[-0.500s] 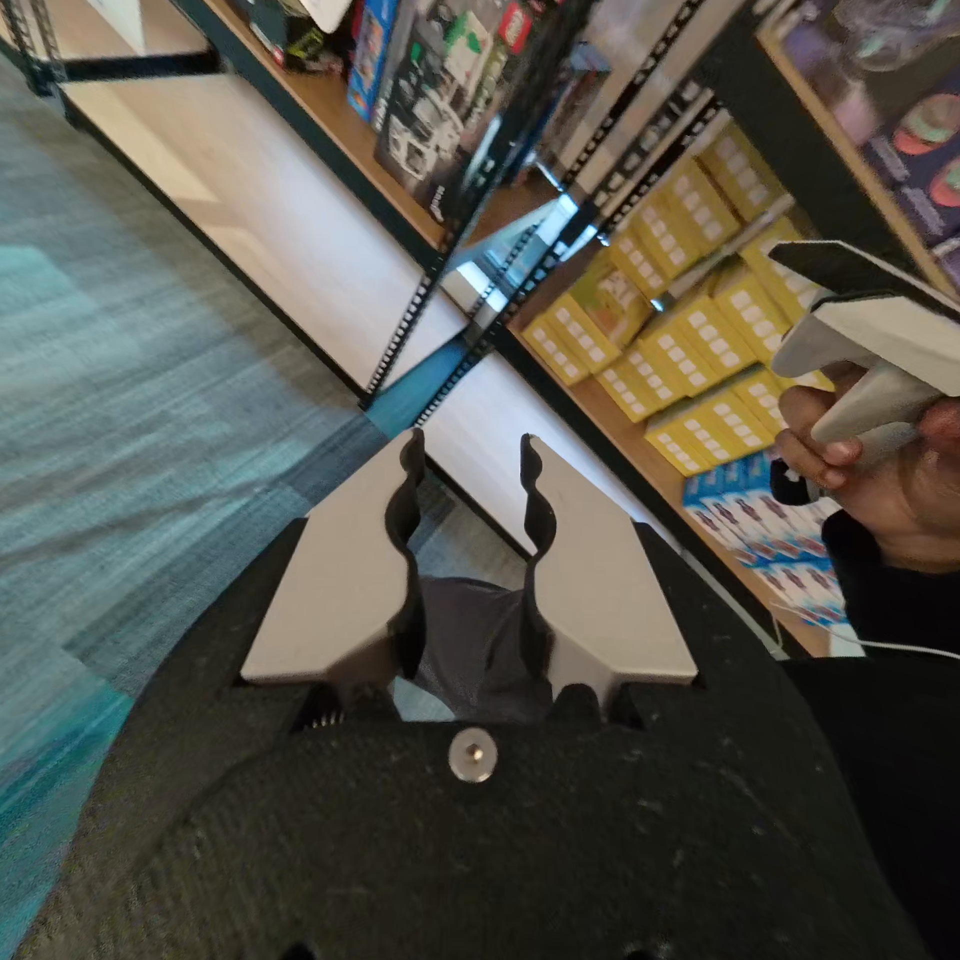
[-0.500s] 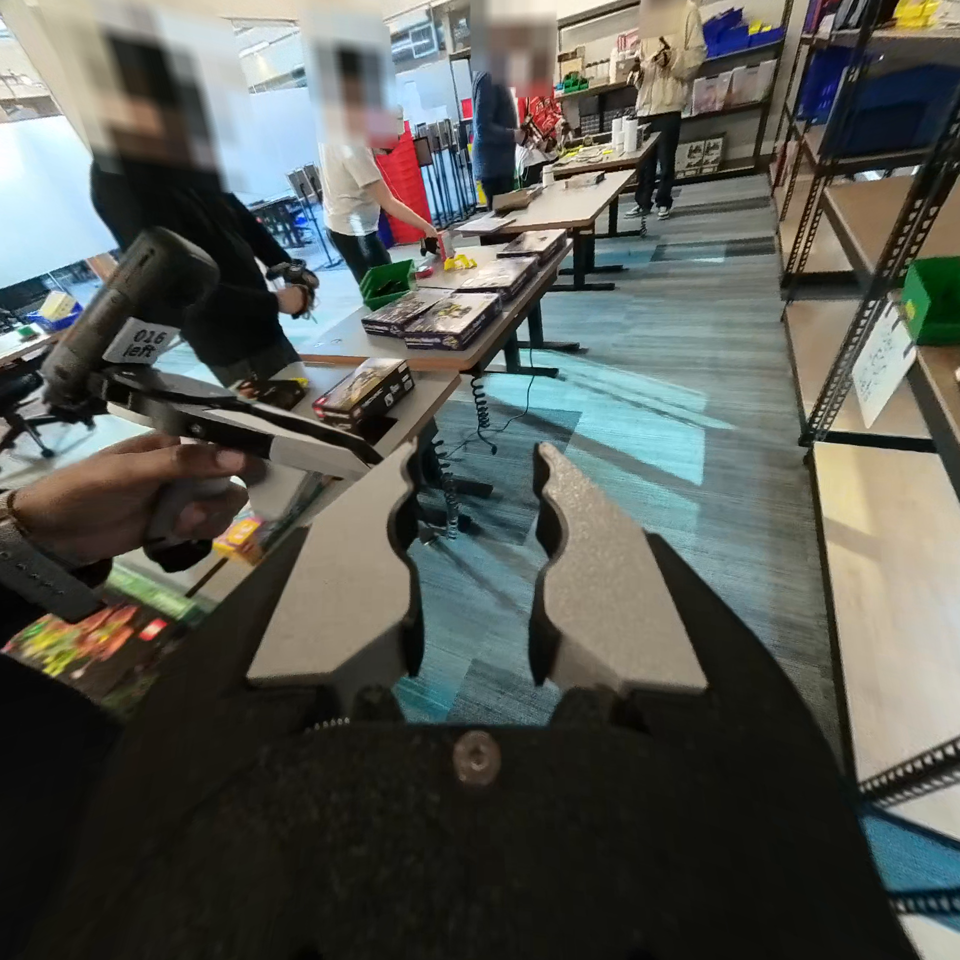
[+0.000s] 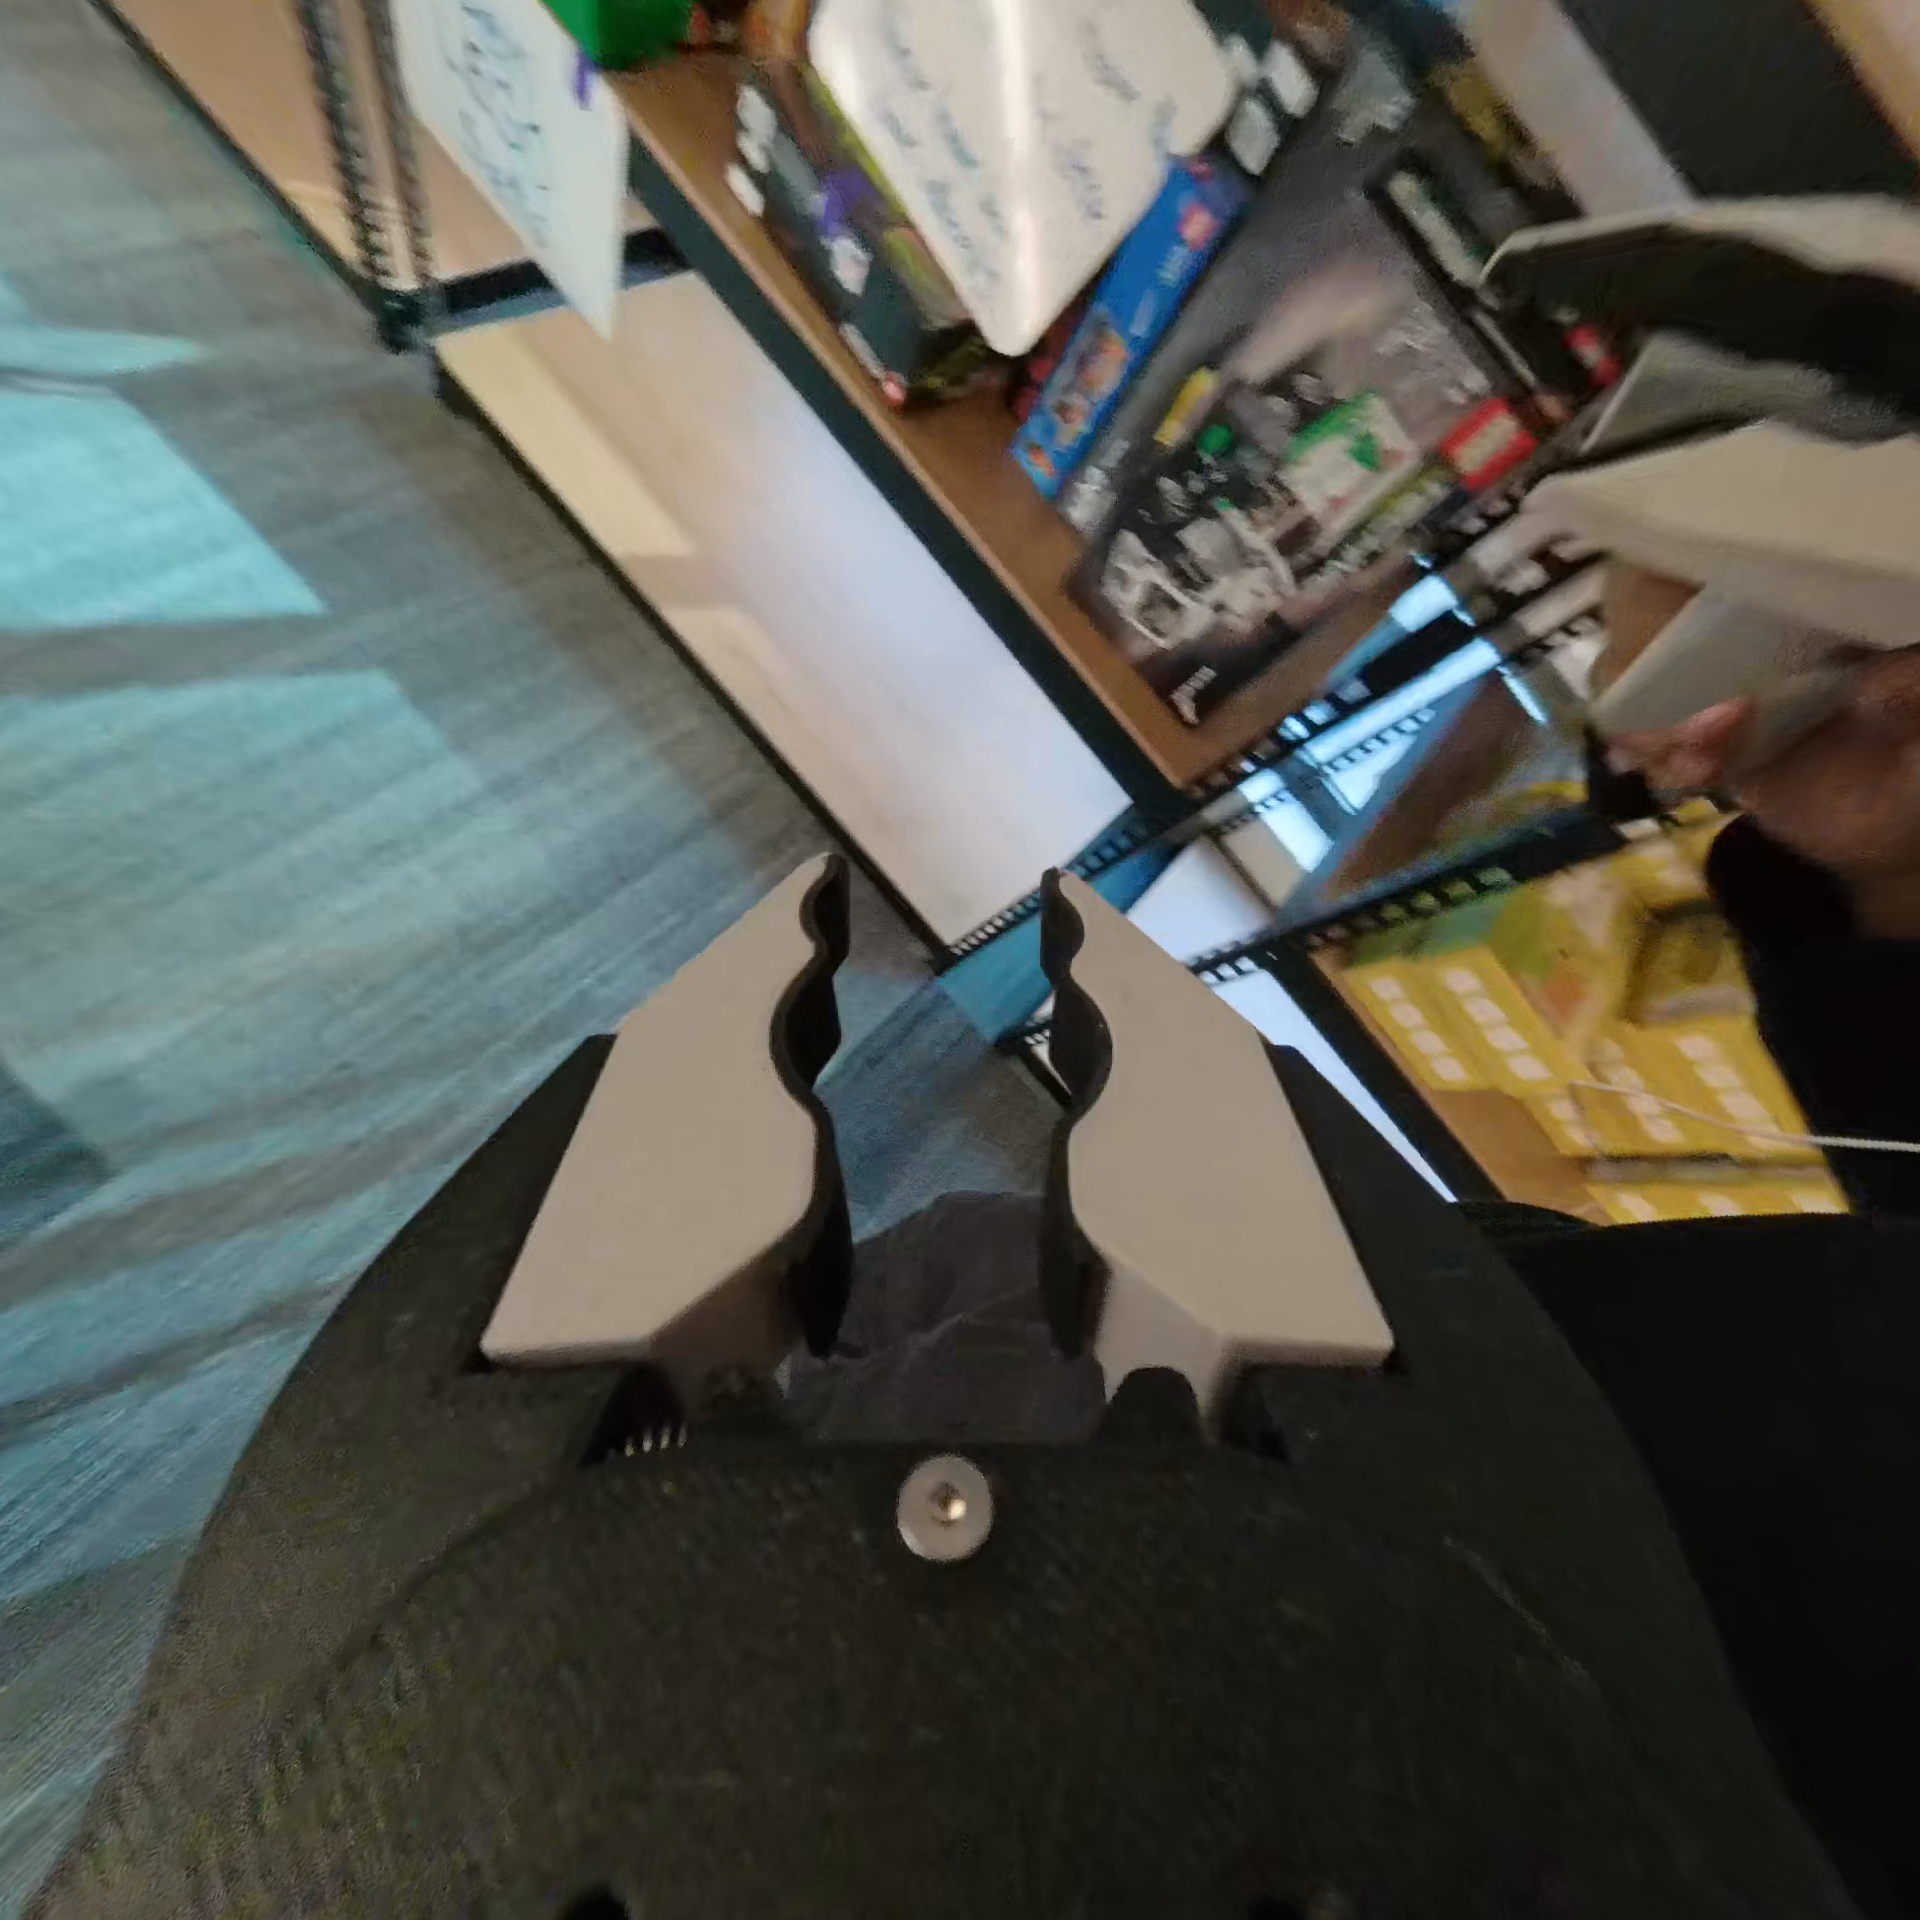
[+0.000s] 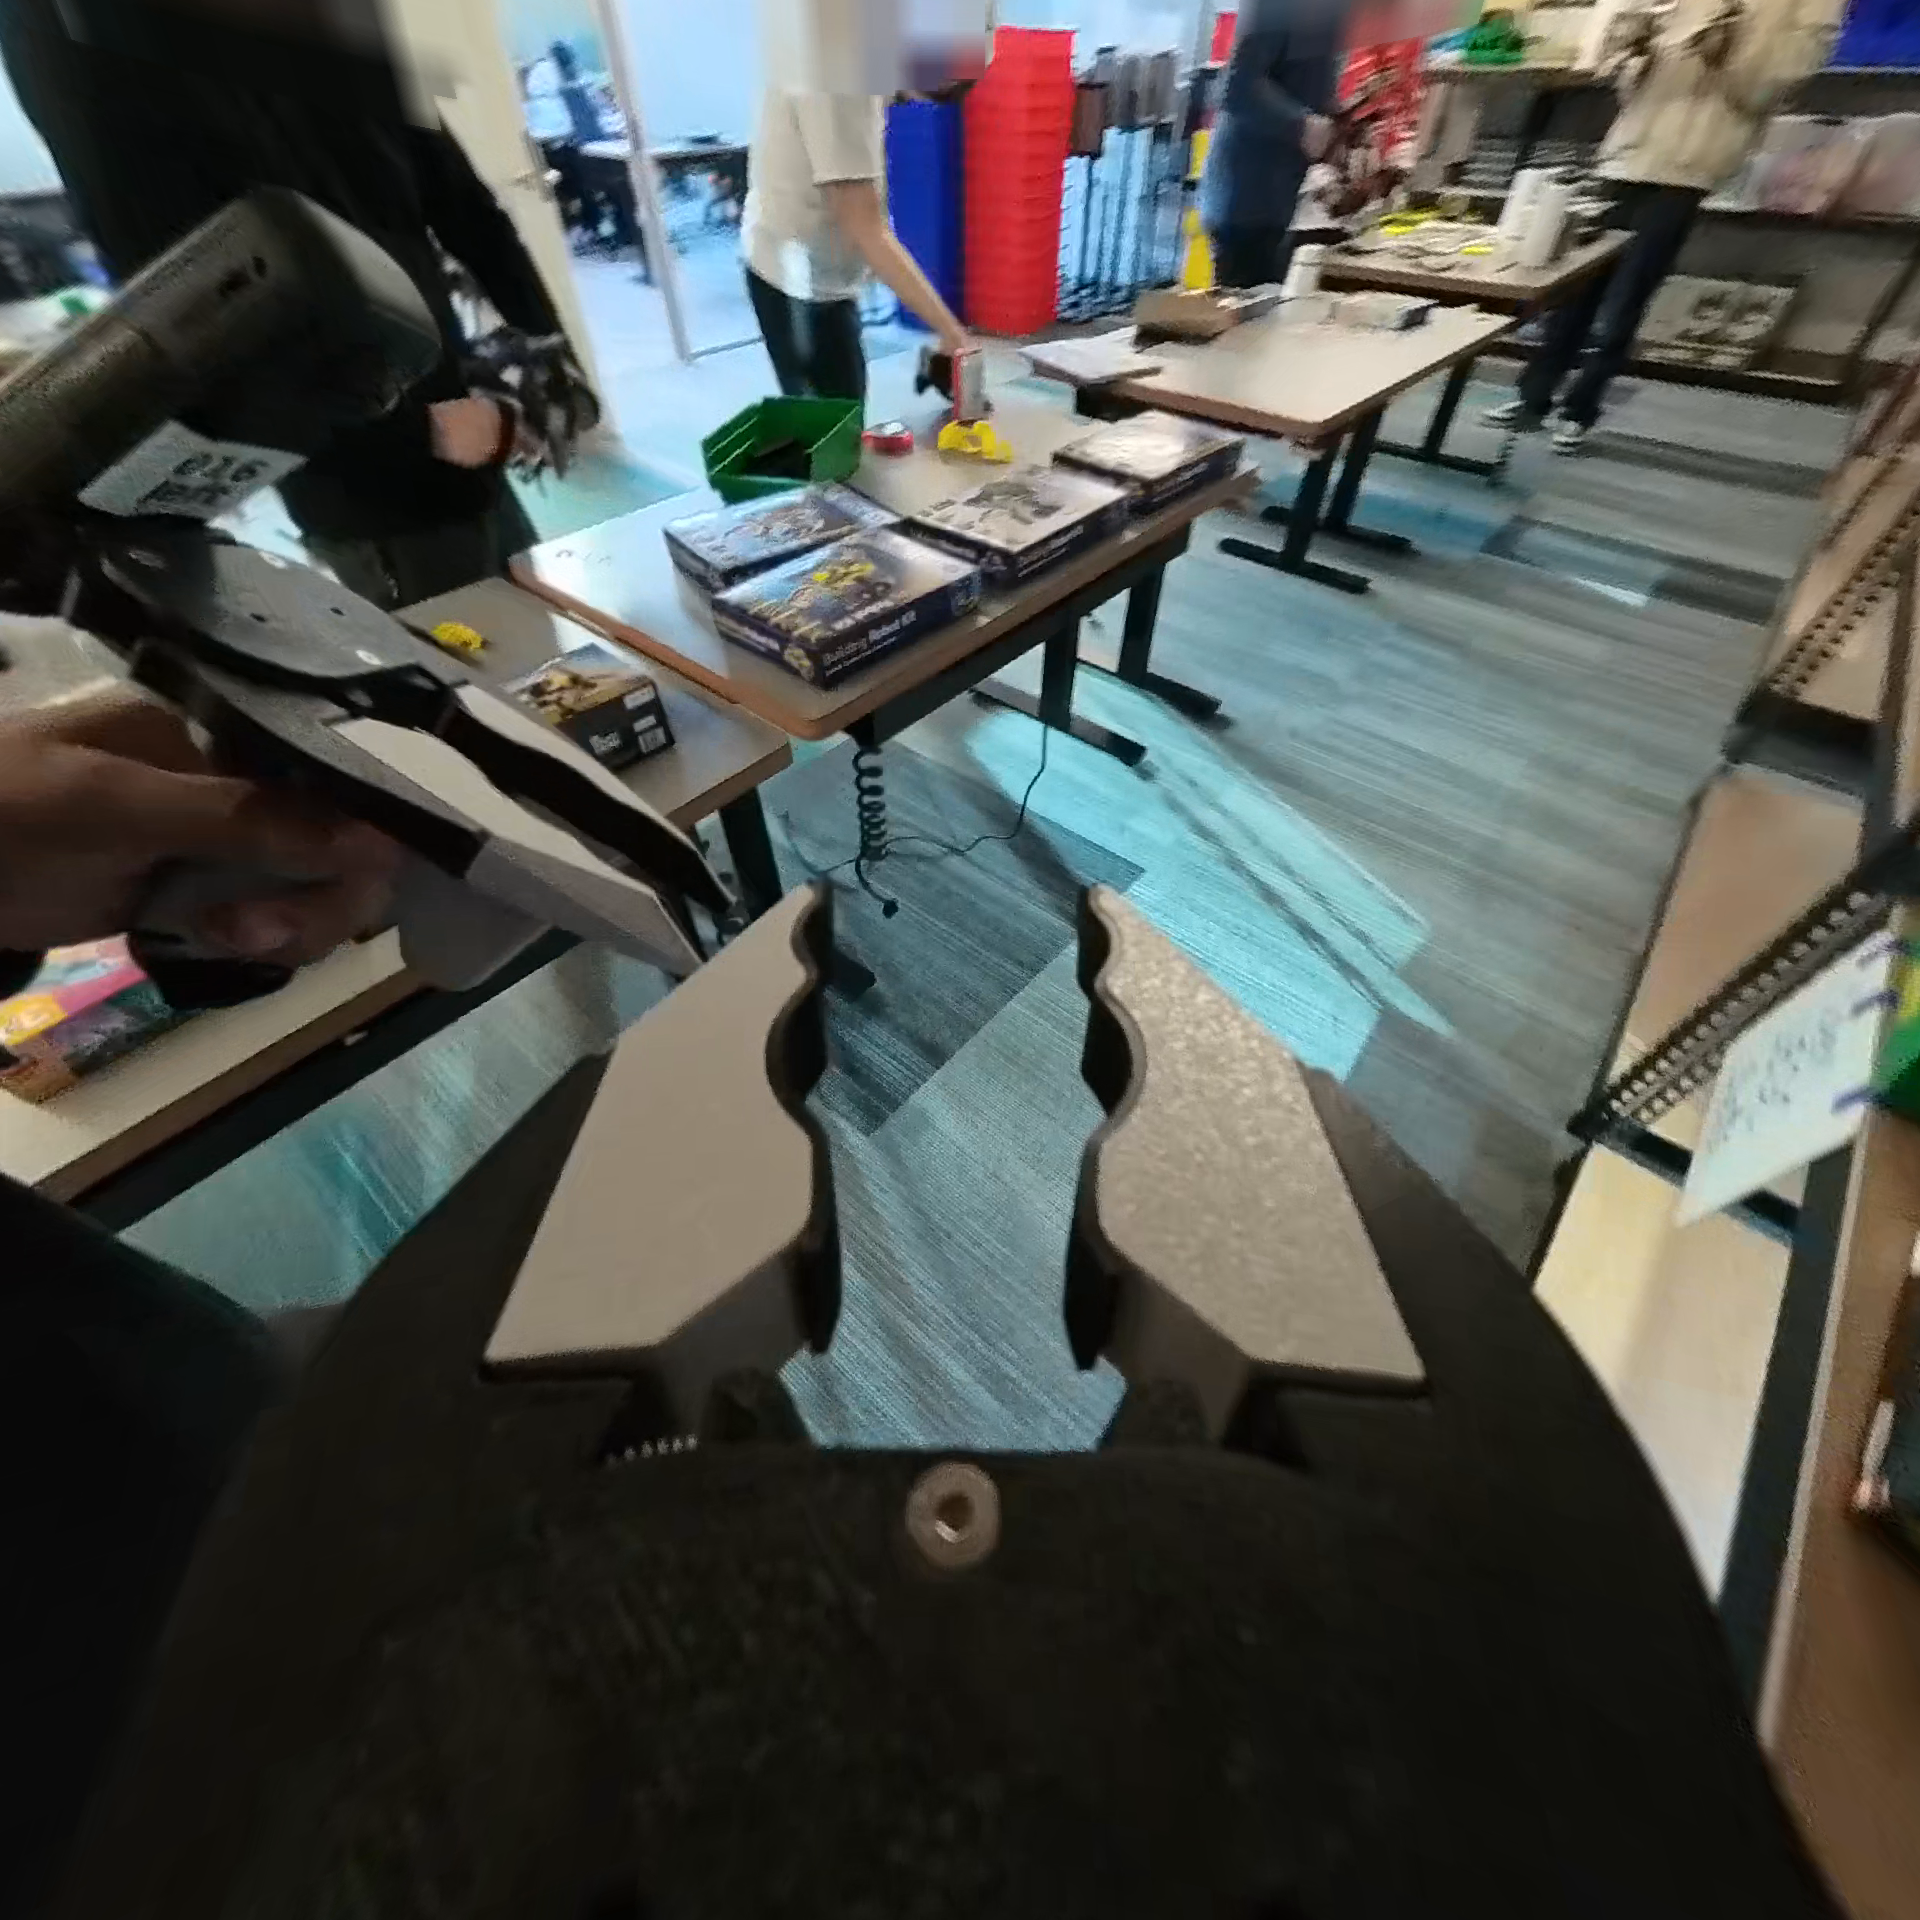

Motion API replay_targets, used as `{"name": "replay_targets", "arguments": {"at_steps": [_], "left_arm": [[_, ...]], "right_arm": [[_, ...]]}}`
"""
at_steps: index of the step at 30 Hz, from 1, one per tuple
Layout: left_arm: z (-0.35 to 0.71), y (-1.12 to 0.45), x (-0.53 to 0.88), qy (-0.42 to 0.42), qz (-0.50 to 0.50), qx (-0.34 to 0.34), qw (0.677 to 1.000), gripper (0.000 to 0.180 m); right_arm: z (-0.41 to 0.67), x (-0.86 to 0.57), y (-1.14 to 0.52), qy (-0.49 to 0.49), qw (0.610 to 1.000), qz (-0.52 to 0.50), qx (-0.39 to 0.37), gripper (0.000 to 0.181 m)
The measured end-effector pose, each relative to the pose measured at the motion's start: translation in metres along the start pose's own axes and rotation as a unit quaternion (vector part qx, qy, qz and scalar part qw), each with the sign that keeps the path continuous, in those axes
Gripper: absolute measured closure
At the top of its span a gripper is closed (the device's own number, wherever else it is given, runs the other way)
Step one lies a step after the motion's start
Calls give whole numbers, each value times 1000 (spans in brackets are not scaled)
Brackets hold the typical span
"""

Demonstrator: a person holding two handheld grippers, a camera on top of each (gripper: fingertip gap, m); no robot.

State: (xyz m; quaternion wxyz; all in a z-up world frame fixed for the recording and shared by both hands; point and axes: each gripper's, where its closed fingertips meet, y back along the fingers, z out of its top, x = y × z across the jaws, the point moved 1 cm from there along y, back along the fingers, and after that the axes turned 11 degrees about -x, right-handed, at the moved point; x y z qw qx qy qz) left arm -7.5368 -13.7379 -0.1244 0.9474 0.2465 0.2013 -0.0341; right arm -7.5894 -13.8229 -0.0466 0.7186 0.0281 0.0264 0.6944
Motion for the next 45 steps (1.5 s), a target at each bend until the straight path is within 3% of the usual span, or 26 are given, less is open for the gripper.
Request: {"name": "replay_targets", "arguments": {"at_steps": [5,14,17,19,24,28,34,36,40,45], "left_arm": [[52,-53,75,26,34,-23,999,144],[188,-170,259,98,27,-58,993,142],[265,-201,304,67,-1,-82,994,142],[303,-226,338,35,-3,-60,998,141],[393,-293,416,-20,7,-66,998,141],[432,-365,492,-5,14,-42,999,141],[544,-460,590,50,34,-43,997,141],[602,-480,612,37,33,-83,995,142],[665,-519,686,1,98,-81,992,142],[710,-571,773,34,110,-94,989,142]], "right_arm": [[18,-69,-95,10,999,43,-24,140],[5,-203,-289,9,999,29,24,140],[35,-257,-348,26,999,15,-13,142],[40,-298,-381,28,999,-5,-16,141],[32,-386,-465,-46,997,-22,-52,143],[-9,-471,-549,-85,996,-13,-22,141],[27,-621,-687,-71,997,22,-22,138],[60,-663,-733,-71,995,55,-53,139],[105,-726,-817,-94,985,122,-74,138],[128,-782,-908,-135,969,159,-129,141]]}}
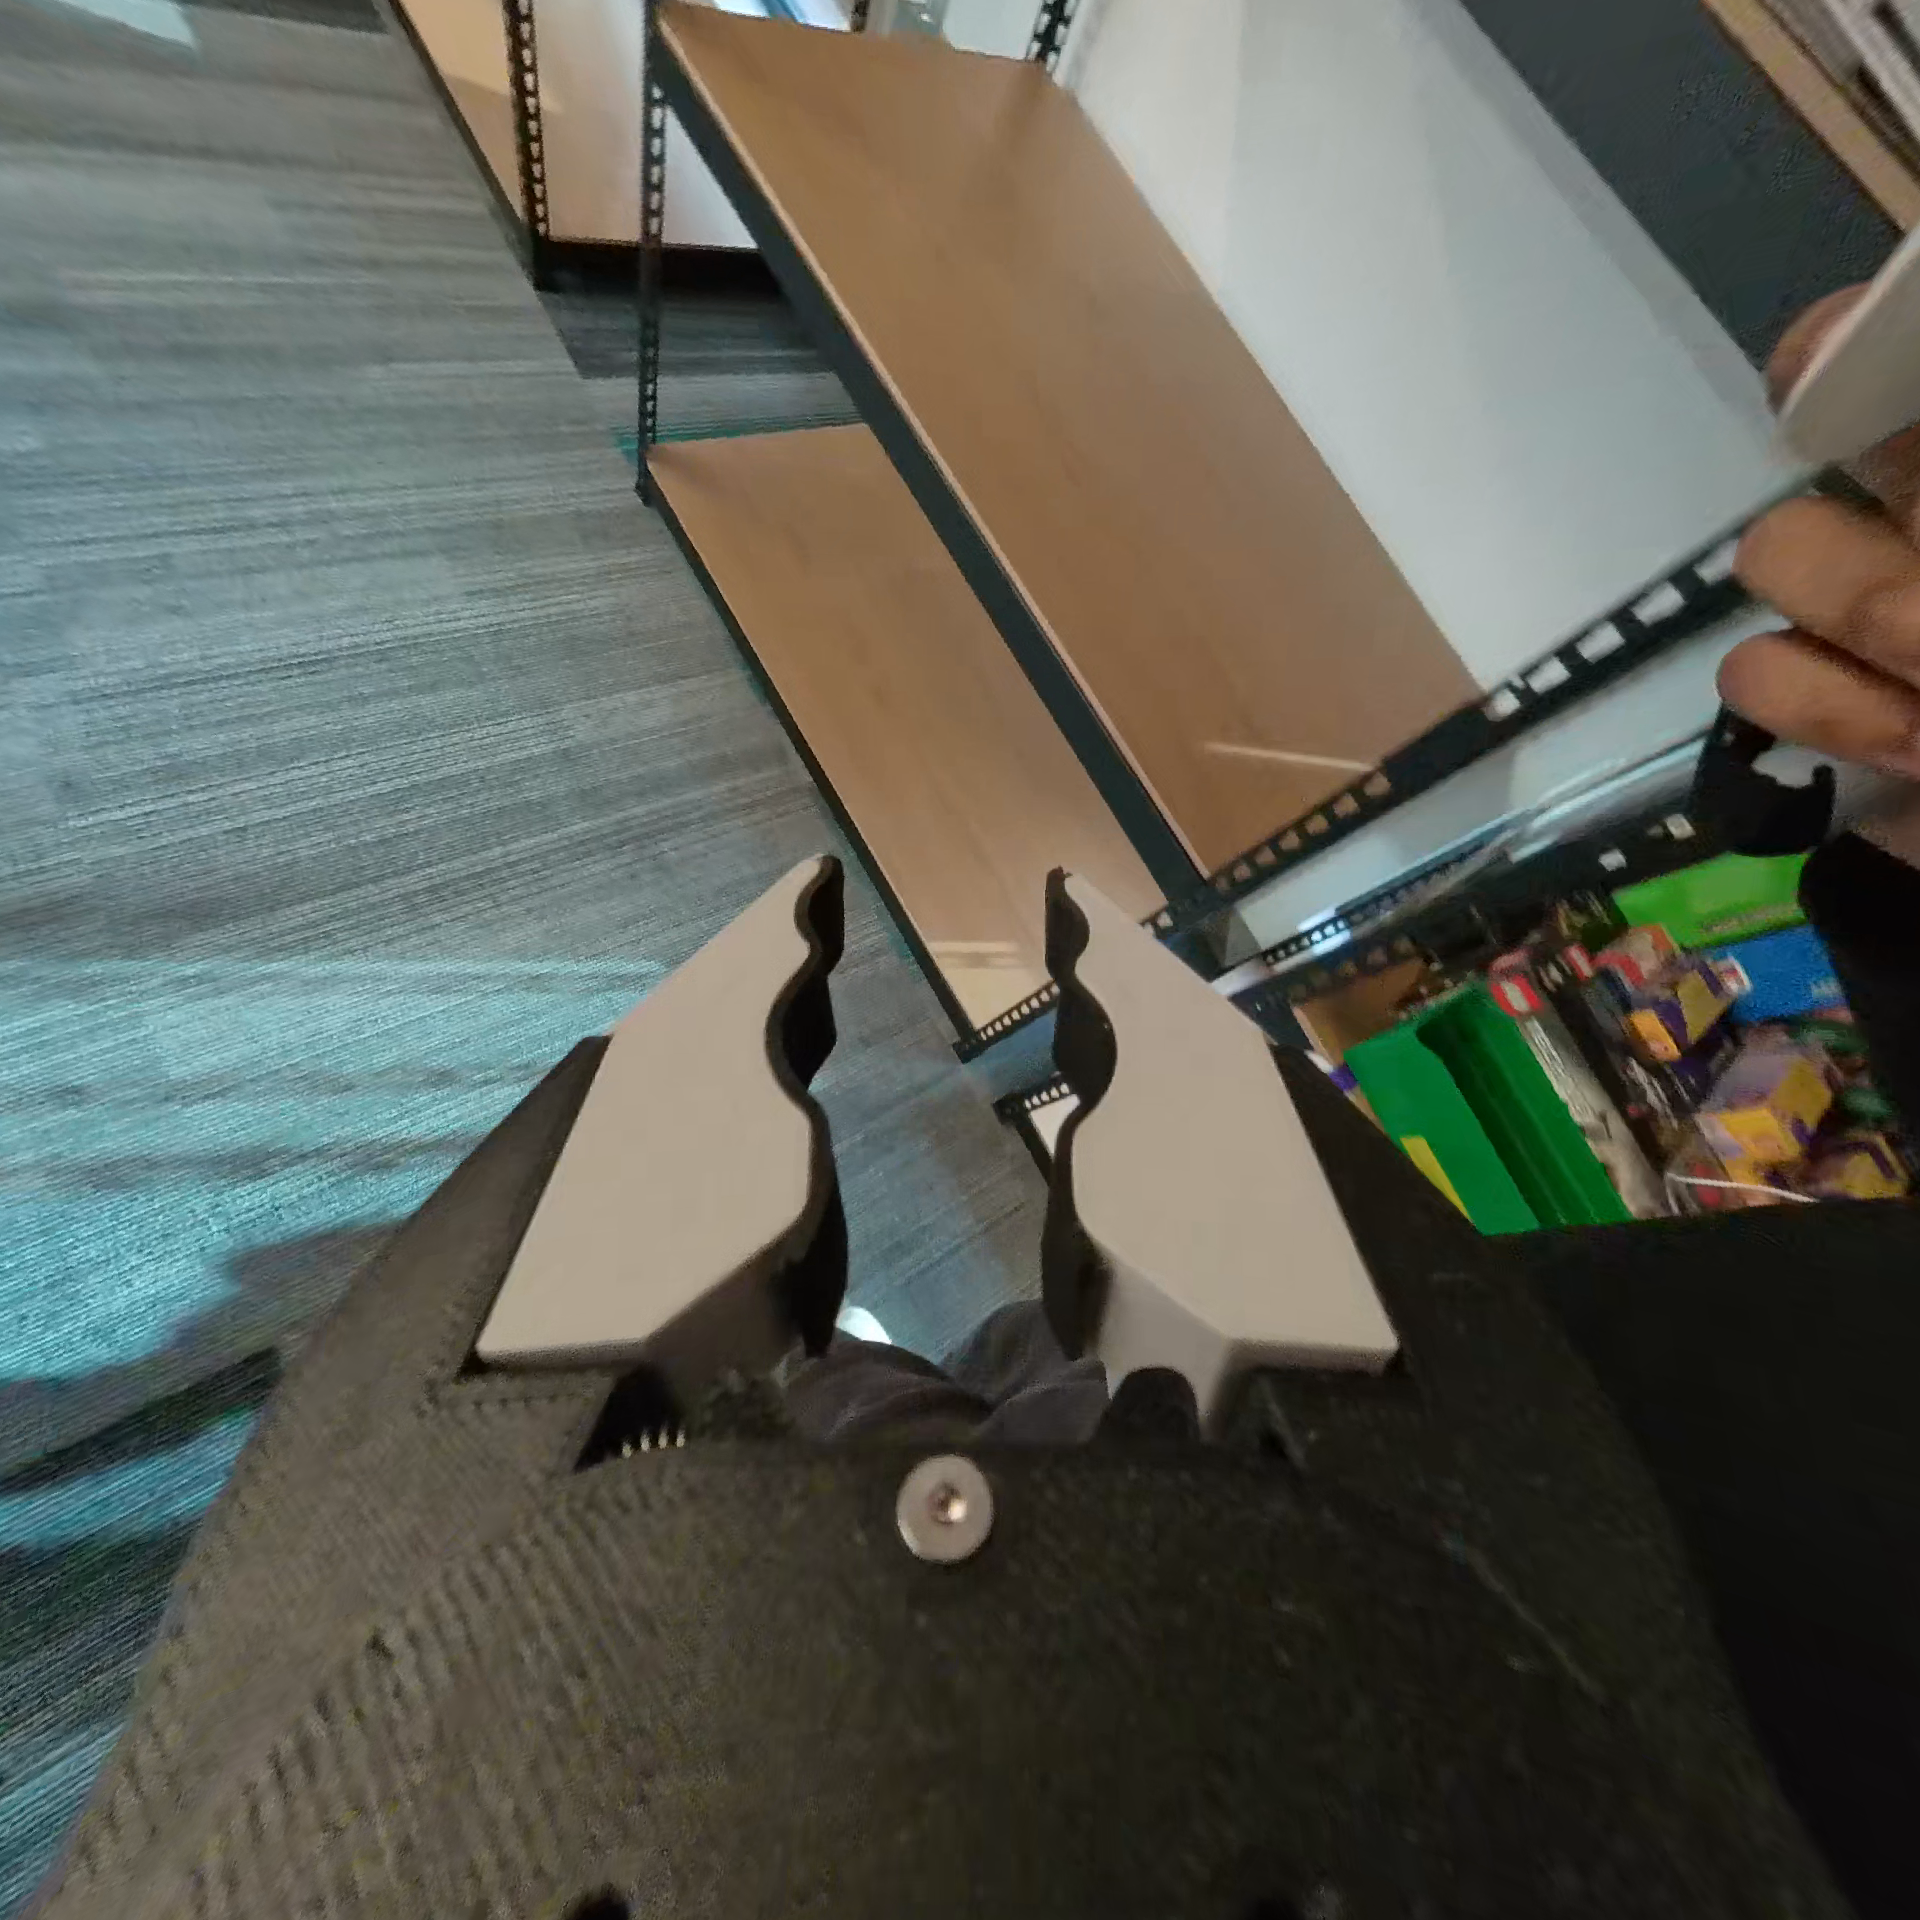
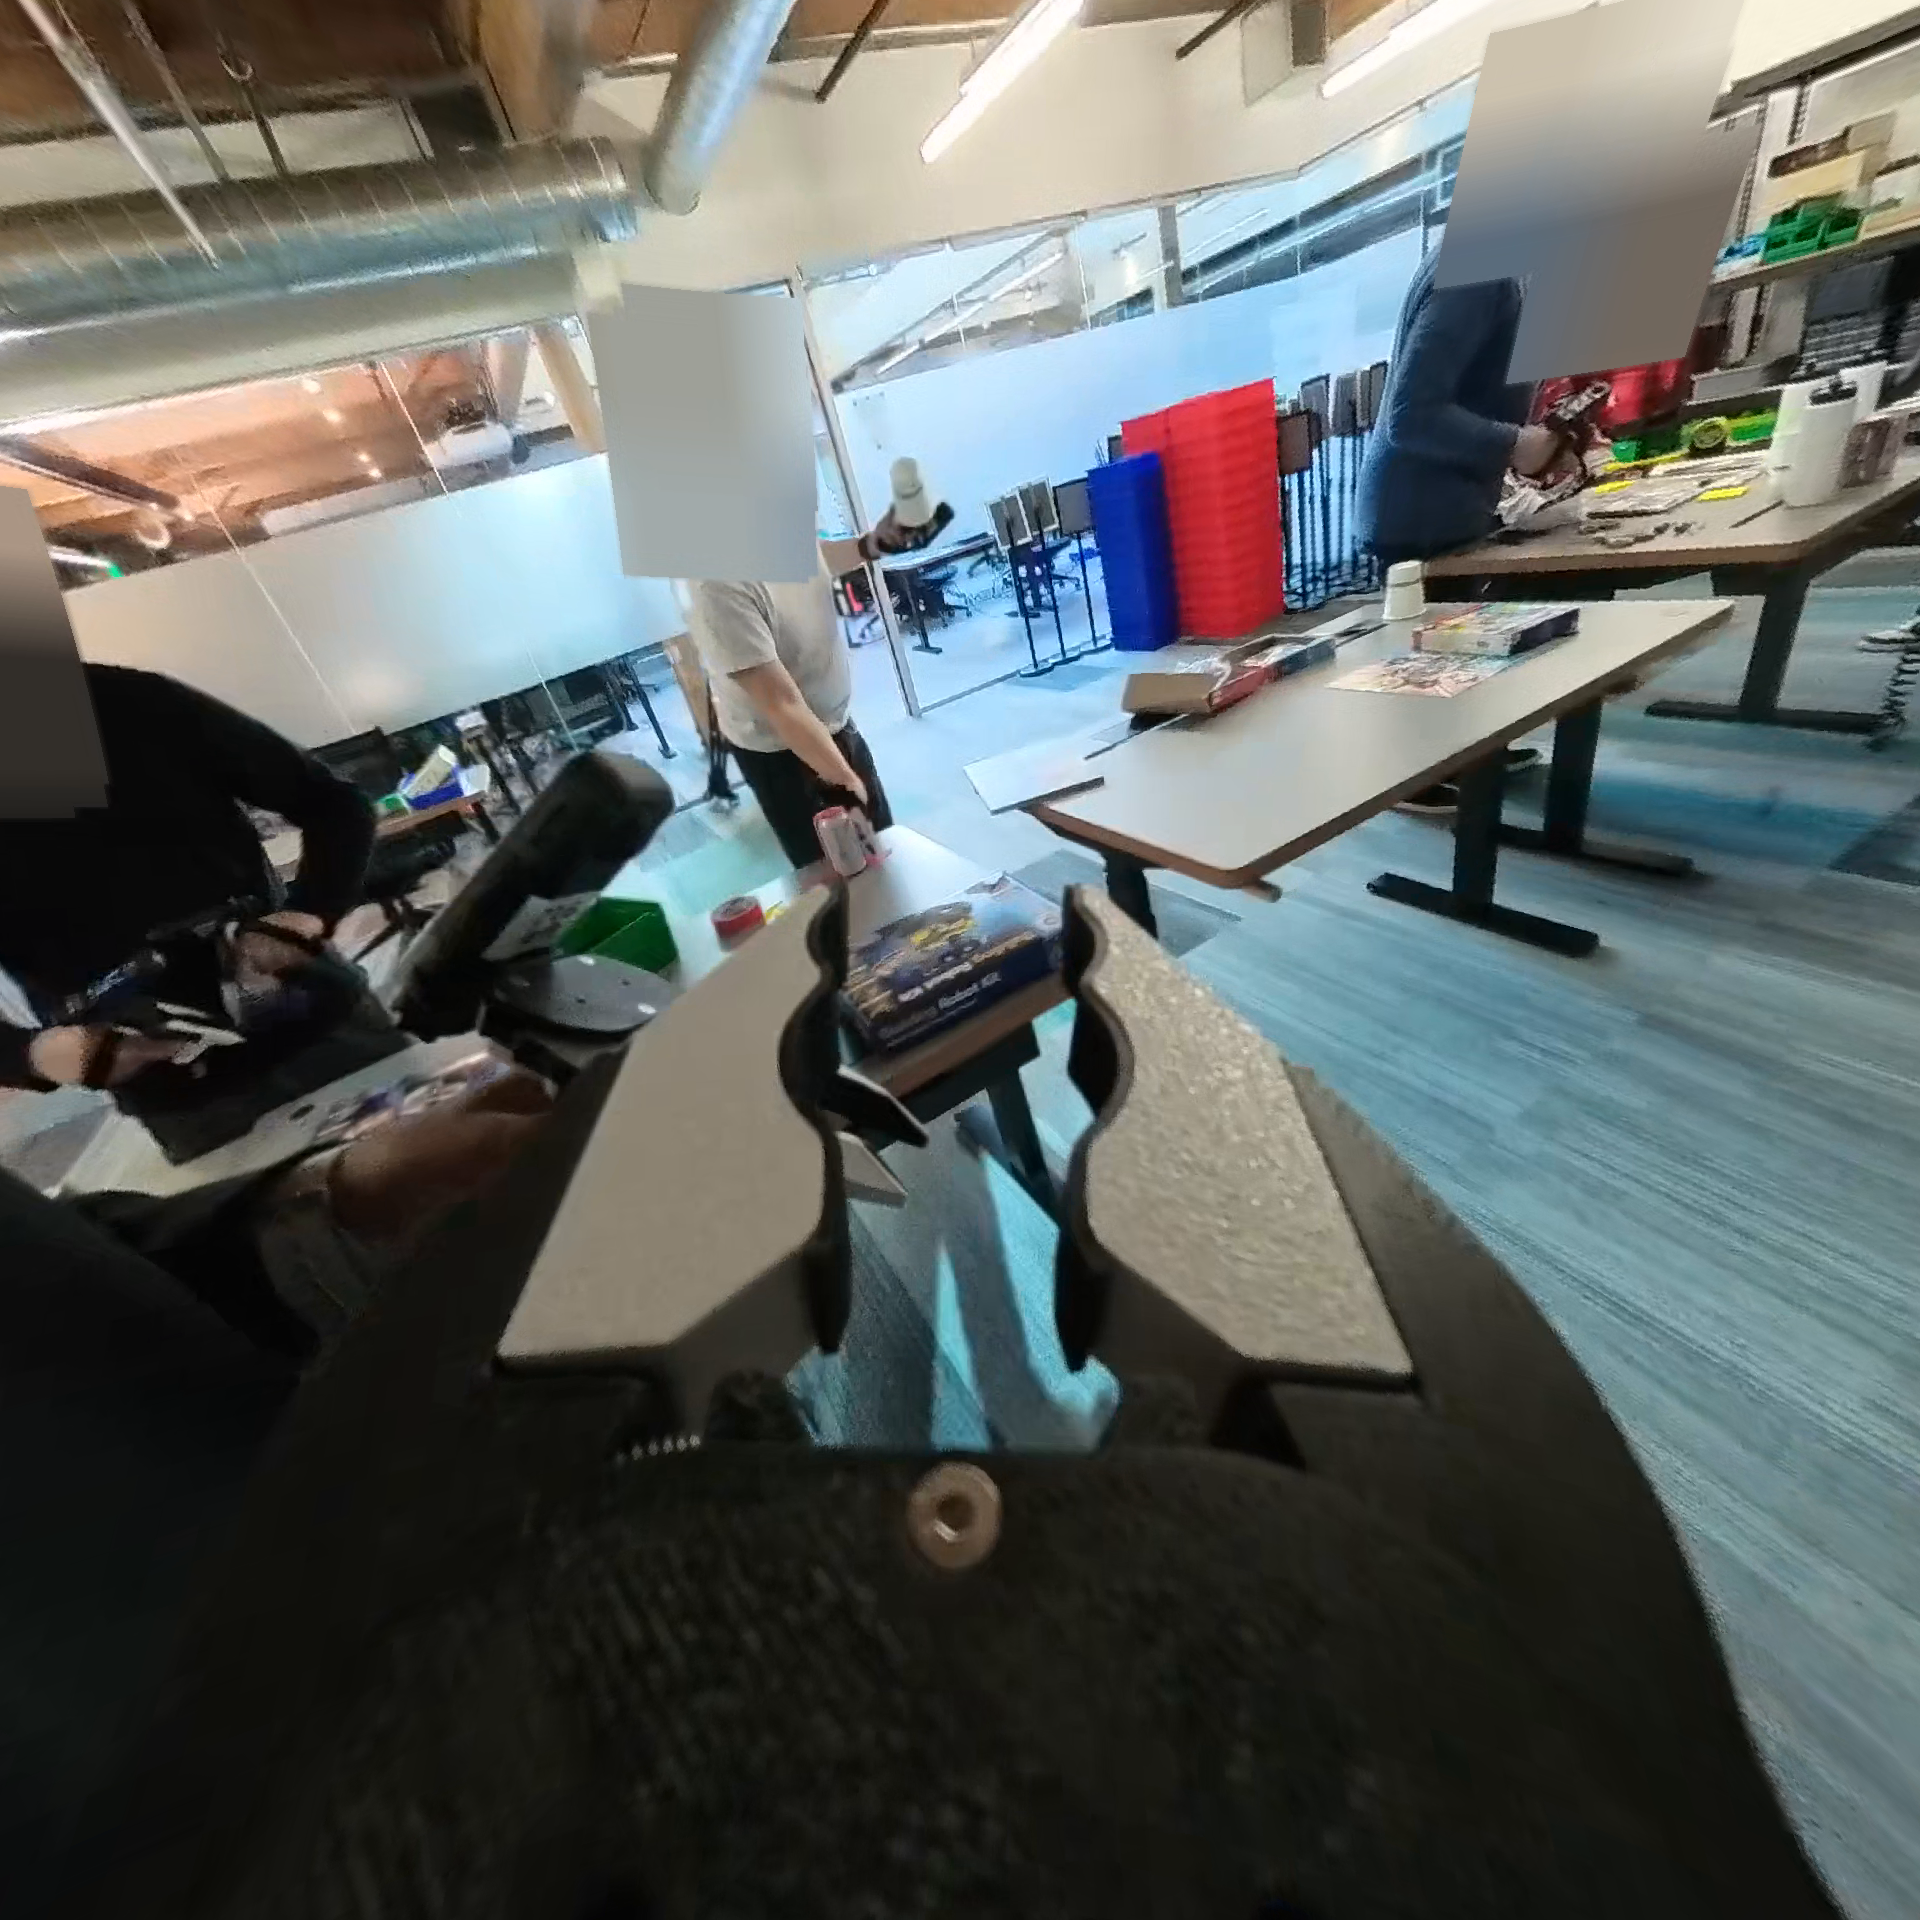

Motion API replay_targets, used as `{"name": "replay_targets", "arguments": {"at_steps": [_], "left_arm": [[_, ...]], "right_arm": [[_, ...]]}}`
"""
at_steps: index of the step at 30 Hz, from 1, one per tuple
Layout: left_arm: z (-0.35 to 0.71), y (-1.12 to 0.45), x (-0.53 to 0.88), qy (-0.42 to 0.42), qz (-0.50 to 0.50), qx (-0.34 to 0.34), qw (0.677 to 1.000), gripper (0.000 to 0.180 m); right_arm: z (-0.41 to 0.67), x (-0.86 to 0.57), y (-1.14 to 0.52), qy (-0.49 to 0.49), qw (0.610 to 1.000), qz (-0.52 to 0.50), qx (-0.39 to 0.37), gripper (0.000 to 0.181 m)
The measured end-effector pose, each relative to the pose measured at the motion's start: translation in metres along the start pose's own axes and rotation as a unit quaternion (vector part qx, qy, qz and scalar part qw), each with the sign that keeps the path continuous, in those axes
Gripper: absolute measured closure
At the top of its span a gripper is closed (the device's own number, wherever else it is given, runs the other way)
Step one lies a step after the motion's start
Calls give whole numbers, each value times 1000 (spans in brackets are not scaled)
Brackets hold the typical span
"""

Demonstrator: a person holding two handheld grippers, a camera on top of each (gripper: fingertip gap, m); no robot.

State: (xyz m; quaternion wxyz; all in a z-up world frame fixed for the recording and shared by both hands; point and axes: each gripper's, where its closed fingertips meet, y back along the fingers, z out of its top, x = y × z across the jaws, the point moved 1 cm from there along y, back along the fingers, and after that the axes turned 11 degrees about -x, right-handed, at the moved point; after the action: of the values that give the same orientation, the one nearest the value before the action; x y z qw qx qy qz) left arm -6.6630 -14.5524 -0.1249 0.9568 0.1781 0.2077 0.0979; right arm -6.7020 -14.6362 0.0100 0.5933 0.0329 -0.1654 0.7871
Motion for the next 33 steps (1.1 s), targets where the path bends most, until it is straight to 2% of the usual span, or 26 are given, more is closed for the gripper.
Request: {"name": "replay_targets", "arguments": {"at_steps": [6,9,12,15,17,20,26,29,31,33], "left_arm": [[62,-118,97,57,-32,-13,998,142],[116,-178,152,52,-39,-13,998,142],[189,-233,191,42,-77,-29,996,141],[253,-277,224,-6,-85,-30,996,138],[289,-304,251,-40,-71,-48,995,137],[314,-352,306,-57,-35,-36,997,128],[357,-456,422,-6,14,-9,1000,121],[413,-498,457,29,20,-7,999,119],[461,-520,485,0,41,-40,998,119],[492,-540,525,-37,91,-47,994,119]], "right_arm": [[-36,-120,-90,-50,998,-28,20,139],[-19,-186,-137,-3,998,-51,43,137],[12,-249,-182,52,996,-77,17,137],[22,-301,-224,44,995,-85,-1,134],[13,-338,-252,22,996,-90,-6,131],[-16,-407,-298,-12,995,-96,15,116],[-49,-556,-405,-3,993,-71,89,95],[-30,-625,-468,-9,993,-53,102,91],[-11,-659,-512,-13,996,-23,79,93],[-1,-691,-555,-23,996,9,81,93]]}}
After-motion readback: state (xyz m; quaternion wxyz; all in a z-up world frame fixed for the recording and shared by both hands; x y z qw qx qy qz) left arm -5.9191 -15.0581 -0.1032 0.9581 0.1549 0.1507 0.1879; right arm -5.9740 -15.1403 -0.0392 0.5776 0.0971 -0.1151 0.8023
